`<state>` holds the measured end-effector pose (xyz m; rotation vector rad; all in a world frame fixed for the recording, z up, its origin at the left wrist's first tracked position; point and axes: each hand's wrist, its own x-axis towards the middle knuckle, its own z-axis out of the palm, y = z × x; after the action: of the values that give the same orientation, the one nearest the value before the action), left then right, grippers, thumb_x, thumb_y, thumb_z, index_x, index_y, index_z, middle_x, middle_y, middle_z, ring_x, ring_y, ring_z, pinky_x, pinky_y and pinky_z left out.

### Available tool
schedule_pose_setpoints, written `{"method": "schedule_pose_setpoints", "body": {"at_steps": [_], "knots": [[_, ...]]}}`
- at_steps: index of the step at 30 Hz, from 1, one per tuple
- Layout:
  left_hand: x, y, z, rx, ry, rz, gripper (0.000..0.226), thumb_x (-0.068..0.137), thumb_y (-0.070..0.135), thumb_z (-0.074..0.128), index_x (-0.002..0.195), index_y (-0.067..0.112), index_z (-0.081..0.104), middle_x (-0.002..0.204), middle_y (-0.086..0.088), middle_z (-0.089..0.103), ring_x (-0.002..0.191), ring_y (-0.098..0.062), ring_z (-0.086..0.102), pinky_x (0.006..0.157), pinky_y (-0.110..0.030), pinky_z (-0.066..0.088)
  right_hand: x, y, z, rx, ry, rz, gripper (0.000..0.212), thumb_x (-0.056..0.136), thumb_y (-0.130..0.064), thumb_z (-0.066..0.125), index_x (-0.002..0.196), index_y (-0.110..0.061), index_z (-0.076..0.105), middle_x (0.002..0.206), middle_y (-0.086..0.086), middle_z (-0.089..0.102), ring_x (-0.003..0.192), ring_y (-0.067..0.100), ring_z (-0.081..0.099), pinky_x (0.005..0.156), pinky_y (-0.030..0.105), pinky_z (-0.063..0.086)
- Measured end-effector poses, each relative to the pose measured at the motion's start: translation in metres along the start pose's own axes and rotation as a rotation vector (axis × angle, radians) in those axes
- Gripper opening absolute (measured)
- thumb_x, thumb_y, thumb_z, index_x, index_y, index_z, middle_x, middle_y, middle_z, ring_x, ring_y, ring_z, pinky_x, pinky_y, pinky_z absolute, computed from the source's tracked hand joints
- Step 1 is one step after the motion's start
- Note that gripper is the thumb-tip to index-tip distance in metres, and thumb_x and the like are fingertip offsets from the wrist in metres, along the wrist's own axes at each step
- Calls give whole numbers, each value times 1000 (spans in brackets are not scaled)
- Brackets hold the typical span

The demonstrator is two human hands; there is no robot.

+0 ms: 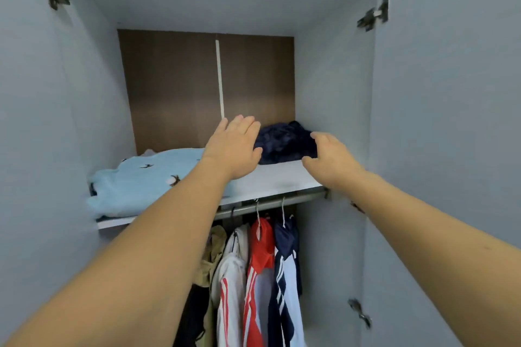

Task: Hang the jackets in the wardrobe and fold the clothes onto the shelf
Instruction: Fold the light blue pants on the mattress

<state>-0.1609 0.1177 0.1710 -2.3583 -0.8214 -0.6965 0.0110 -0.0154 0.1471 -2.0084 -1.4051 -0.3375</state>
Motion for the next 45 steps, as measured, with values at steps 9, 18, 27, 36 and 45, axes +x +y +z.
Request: {"method": "schedule_pose_setpoints", "body": {"at_steps": [9, 18, 27, 36, 45], "knots": [[16, 164, -120, -269, 343, 181, 62, 100, 35, 42, 154, 8, 25, 160, -9, 27, 148, -26, 20, 122, -47, 16, -125, 67, -172, -189, 183, 88, 62, 97, -26, 47, 152, -8, 23, 157, 10, 28, 144, 26, 26, 115, 35, 23], [14, 387, -239, -567, 717, 347, 68, 95, 33, 47, 154, 7, 26, 161, -11, 25, 150, -31, 17, 123, -49, 5, -268, 149, -353, -449, 517, 57, 59, 91, -17, 56, 146, -5, 37, 151, 10, 39, 140, 24, 33, 115, 30, 22], [24, 596, -266, -571, 584, 562, 66, 100, 40, 36, 156, 12, 19, 163, -7, 20, 151, -26, 13, 123, -47, 6, -383, 290, -445, -528, 459, 394, 59, 94, -25, 52, 148, -12, 33, 150, 6, 39, 138, 25, 36, 113, 36, 27], [52, 802, -244, -692, 477, 841, 64, 100, 39, 39, 154, 11, 23, 157, -6, 28, 147, -26, 22, 123, -47, 10, -475, 448, -489, -579, 421, 734, 58, 95, -24, 52, 148, -11, 34, 153, 4, 36, 141, 21, 33, 114, 31, 25], [60, 1018, -266, -957, 344, 1027, 61, 100, 35, 38, 154, 10, 24, 158, -6, 28, 146, -24, 24, 123, -46, 10, -581, 558, -547, -644, 439, 1045, 56, 95, -24, 52, 148, -15, 34, 153, 0, 36, 140, 19, 34, 112, 31, 27]]}}
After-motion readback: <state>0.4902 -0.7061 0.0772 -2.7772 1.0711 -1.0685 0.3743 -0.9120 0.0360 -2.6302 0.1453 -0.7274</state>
